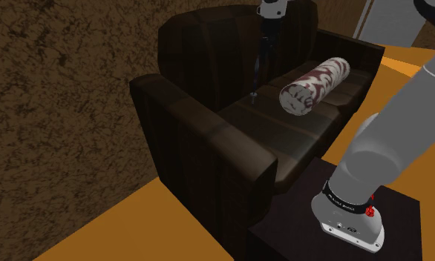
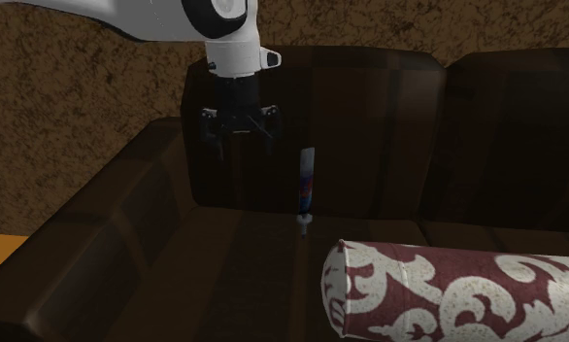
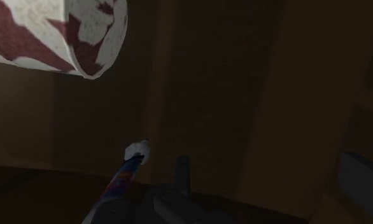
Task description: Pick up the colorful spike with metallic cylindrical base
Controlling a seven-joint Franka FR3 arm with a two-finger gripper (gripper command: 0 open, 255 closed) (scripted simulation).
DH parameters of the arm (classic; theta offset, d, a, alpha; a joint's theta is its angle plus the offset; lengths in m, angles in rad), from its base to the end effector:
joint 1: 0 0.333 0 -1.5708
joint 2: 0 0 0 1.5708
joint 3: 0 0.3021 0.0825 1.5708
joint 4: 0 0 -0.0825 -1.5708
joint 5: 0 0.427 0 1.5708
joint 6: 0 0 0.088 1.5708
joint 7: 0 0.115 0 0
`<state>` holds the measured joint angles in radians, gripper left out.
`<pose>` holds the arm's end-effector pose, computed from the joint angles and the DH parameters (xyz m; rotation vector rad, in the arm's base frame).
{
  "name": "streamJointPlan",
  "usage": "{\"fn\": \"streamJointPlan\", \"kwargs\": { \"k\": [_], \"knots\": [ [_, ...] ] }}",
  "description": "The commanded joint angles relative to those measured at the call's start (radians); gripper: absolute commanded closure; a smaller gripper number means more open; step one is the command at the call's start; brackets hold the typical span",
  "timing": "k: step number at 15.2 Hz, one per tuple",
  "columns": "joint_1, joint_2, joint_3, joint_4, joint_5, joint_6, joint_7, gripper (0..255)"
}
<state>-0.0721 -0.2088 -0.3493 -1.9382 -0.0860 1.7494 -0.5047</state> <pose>0.4902 -0.2408 0.5390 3.1214 0.1640 0.0021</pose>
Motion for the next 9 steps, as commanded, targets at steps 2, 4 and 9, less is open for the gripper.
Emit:
{"fn": "streamJointPlan", "kwargs": {
  "k": [2, 4, 9],
  "knots": [
    [-0.013, 0.117, -0.044, 0.111, 0.039, 0.001, -0.087, 0],
    [-0.027, 0.201, -0.068, 0.195, 0.075, -0.007, -0.144, 0],
    [-0.092, 0.430, -0.103, 0.450, 0.182, -0.058, -0.276, 0]
  ]
}}
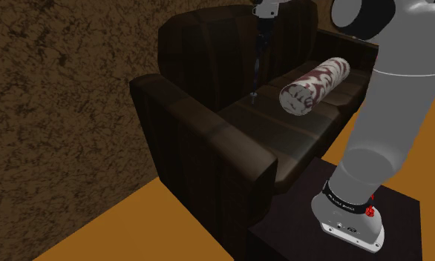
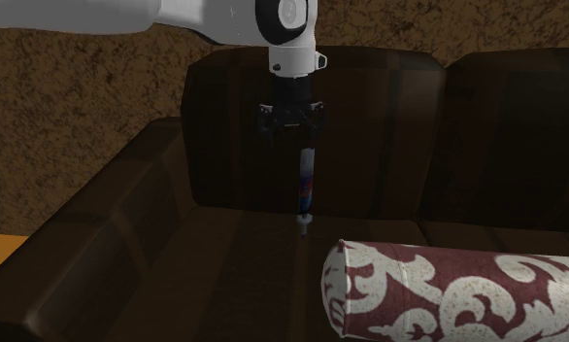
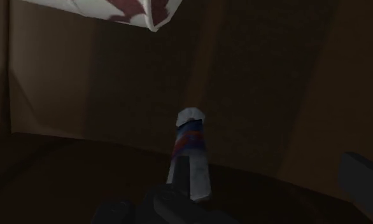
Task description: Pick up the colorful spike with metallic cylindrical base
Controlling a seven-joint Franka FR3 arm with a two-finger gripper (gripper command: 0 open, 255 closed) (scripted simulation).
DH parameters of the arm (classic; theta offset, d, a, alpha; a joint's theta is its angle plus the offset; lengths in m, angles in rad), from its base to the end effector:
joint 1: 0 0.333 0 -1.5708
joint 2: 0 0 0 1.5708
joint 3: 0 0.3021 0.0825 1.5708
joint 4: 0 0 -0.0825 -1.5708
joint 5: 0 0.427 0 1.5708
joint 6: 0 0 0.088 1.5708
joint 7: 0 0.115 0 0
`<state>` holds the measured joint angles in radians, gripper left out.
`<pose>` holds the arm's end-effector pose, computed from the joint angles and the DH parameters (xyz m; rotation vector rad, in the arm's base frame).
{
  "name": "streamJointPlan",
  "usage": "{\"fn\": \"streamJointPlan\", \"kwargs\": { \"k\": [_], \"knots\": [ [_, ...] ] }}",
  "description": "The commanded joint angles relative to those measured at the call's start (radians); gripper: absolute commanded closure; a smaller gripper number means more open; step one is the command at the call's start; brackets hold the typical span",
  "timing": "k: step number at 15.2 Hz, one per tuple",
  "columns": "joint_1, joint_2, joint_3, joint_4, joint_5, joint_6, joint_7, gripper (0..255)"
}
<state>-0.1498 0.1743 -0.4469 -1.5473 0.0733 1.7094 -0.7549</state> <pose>0.5535 -0.3446 0.5277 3.1273 0.2418 0.0038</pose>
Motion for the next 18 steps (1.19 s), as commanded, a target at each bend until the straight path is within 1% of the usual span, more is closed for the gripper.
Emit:
{"fn": "streamJointPlan", "kwargs": {
  "k": [1, 3, 4, 11, 13, 14, 18],
  "knots": [
    [-0.034, 0.097, -0.007, 0.120, 0.045, -0.035, -0.049, 0],
    [-0.080, 0.201, -0.006, 0.257, 0.091, -0.078, -0.090, 0],
    [-0.089, 0.219, -0.004, 0.281, 0.098, -0.086, -0.096, 0],
    [-0.074, 0.203, -0.001, 0.156, 0.092, 0.024, -0.098, 0],
    [-0.074, 0.203, -0.001, 0.156, 0.092, 0.024, -0.098, 0],
    [-0.074, 0.202, -0.001, 0.155, 0.092, 0.024, -0.098, 255],
    [-0.074, 0.202, -0.001, 0.156, 0.092, 0.024, -0.098, 255]
  ]
}}
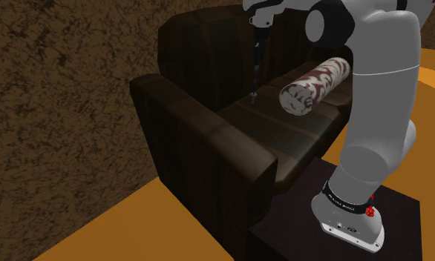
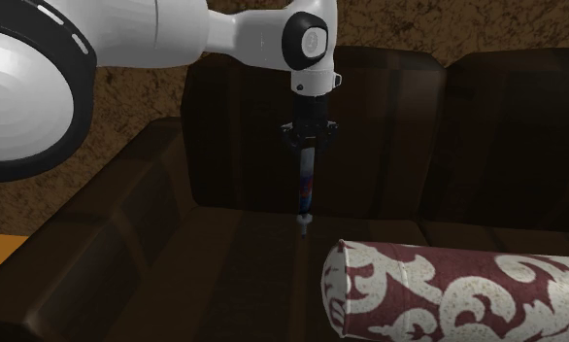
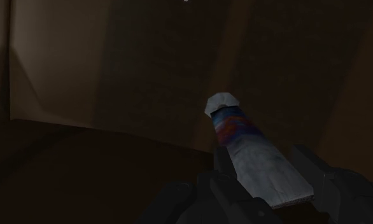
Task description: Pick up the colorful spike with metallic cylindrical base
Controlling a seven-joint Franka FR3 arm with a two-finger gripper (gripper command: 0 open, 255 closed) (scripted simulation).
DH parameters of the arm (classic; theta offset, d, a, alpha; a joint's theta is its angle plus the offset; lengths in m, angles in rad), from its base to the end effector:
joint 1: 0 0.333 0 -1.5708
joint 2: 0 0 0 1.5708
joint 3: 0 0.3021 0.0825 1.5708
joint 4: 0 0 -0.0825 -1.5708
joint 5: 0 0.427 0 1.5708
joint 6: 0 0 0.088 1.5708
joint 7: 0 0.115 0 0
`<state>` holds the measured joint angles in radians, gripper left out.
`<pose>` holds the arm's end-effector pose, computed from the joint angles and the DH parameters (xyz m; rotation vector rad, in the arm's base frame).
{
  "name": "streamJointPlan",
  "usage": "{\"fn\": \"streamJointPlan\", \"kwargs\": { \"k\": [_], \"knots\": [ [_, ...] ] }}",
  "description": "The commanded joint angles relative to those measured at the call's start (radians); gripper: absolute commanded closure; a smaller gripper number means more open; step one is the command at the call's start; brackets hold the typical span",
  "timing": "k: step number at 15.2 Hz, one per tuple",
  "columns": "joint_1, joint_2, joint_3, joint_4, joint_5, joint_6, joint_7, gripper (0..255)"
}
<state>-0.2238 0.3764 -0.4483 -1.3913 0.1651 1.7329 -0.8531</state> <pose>0.5857 -0.3890 0.4839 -3.1275 -0.2855 -0.0049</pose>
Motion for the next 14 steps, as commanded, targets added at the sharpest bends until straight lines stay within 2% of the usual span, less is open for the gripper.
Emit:
{"fn": "streamJointPlan", "kwargs": {
  "k": [1, 5, 14],
  "knots": [
    [0.000, 0.000, 0.000, 0.000, 0.000, 0.000, 0.000, 255],
    [0.000, 0.001, 0.000, 0.000, 0.000, 0.001, 0.000, 255],
    [-0.020, 0.022, -0.002, 0.152, 0.007, -0.131, 0.003, 255]
  ]
}}
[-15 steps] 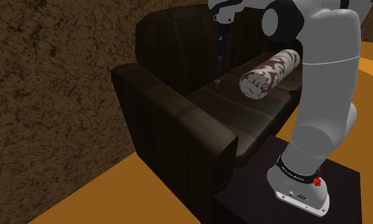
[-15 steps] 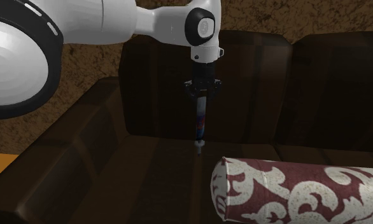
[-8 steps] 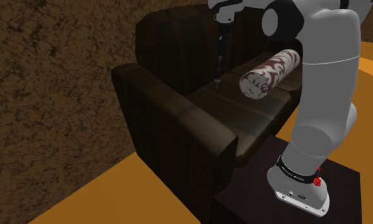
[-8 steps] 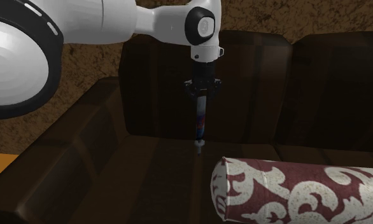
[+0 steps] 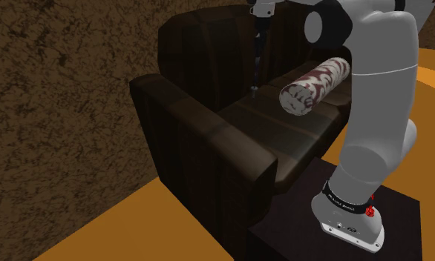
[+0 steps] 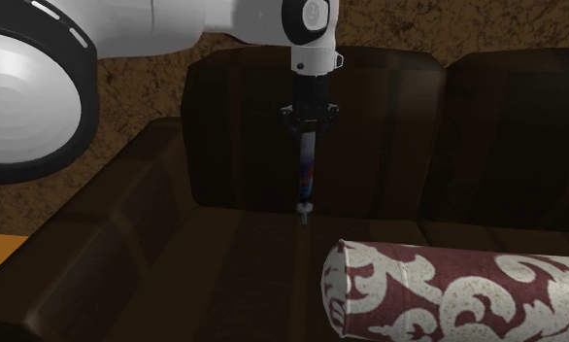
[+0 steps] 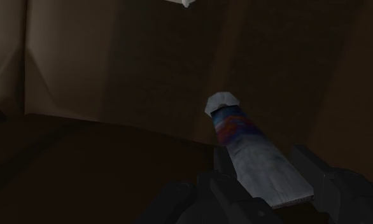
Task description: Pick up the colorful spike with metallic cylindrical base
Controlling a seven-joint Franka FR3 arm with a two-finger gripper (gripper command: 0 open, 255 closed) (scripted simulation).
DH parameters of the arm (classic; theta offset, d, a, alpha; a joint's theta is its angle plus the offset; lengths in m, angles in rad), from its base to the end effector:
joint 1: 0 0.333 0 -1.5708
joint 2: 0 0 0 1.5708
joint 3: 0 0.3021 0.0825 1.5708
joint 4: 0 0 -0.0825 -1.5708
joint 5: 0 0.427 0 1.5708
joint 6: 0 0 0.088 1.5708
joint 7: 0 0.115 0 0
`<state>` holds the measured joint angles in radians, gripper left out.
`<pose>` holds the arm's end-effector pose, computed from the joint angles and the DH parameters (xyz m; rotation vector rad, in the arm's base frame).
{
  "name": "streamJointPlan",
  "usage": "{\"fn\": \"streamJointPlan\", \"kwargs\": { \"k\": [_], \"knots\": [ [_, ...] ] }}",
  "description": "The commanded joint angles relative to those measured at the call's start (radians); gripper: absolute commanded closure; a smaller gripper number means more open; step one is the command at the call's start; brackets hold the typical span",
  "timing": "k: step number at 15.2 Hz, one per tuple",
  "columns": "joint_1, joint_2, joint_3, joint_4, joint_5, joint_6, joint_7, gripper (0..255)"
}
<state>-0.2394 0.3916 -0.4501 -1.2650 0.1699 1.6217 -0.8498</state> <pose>0.5862 -0.3886 0.5291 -3.1275 -0.2852 -0.0047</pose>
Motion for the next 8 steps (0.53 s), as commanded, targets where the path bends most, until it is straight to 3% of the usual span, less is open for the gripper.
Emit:
{"fn": "streamJointPlan", "kwargs": {
  "k": [1, 8],
  "knots": [
    [-0.008, 0.011, 0.000, 0.046, 0.004, -0.036, 0.000, 255],
    [-0.029, 0.041, 0.001, 0.162, 0.017, -0.123, 0.000, 255]
  ]
}}
